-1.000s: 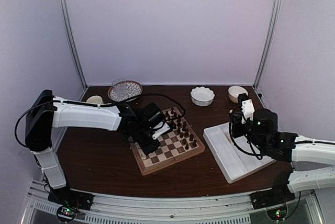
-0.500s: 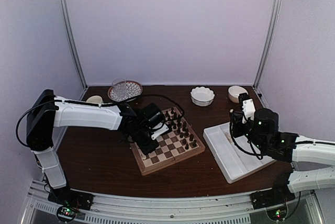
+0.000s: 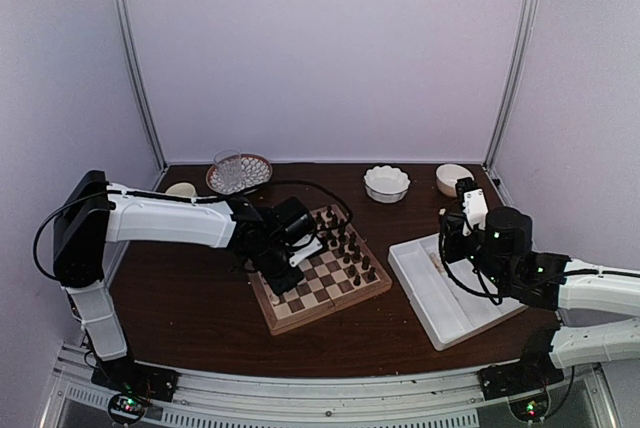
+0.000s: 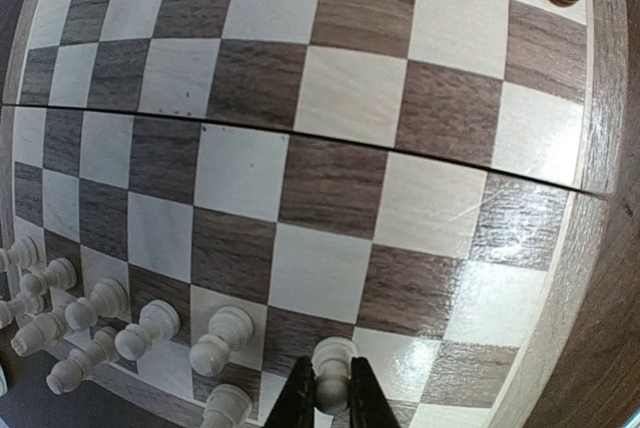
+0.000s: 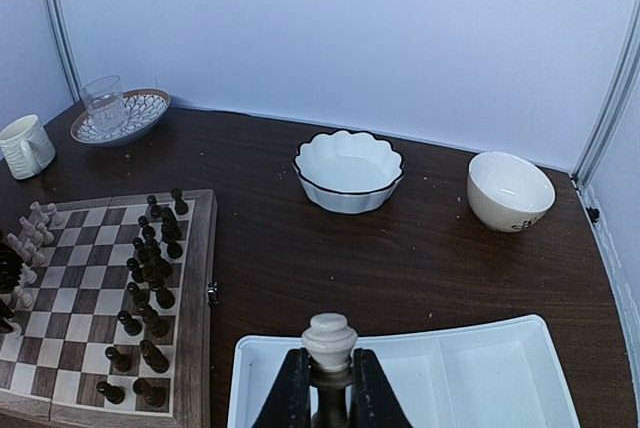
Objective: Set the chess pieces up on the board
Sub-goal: Move the pawn to f2.
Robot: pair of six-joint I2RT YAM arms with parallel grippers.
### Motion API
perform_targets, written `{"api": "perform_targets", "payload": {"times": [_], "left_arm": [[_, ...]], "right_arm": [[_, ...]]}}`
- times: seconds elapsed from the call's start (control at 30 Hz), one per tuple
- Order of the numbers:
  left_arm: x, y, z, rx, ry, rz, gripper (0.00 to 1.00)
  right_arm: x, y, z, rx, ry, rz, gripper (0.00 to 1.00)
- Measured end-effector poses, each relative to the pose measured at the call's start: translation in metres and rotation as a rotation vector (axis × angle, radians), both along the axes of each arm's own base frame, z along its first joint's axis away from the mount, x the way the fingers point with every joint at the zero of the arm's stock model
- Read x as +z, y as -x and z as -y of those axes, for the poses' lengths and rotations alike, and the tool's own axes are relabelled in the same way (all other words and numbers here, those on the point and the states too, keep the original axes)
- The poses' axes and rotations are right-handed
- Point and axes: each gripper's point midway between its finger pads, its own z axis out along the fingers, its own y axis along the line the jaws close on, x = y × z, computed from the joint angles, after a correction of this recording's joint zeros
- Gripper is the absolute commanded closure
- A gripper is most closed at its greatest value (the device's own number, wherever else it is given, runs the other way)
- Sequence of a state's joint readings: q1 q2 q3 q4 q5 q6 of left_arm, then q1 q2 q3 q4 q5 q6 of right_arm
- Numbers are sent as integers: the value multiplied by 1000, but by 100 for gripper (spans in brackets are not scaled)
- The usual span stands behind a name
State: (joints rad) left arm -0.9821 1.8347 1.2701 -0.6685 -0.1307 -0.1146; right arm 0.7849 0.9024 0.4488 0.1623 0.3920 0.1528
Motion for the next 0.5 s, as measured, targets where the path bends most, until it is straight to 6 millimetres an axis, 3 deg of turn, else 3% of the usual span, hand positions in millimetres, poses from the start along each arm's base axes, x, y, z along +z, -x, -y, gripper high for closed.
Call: {"api": "perform_targets", "payload": {"times": [0.37, 0.5], "left_arm": [[1, -6, -5, 17, -14, 21, 89], [1, -7, -5, 18, -15, 23, 83]], "right_arm": [[0, 0, 0, 0, 0, 0, 100], [0, 0, 0, 0, 0, 0, 100]]}}
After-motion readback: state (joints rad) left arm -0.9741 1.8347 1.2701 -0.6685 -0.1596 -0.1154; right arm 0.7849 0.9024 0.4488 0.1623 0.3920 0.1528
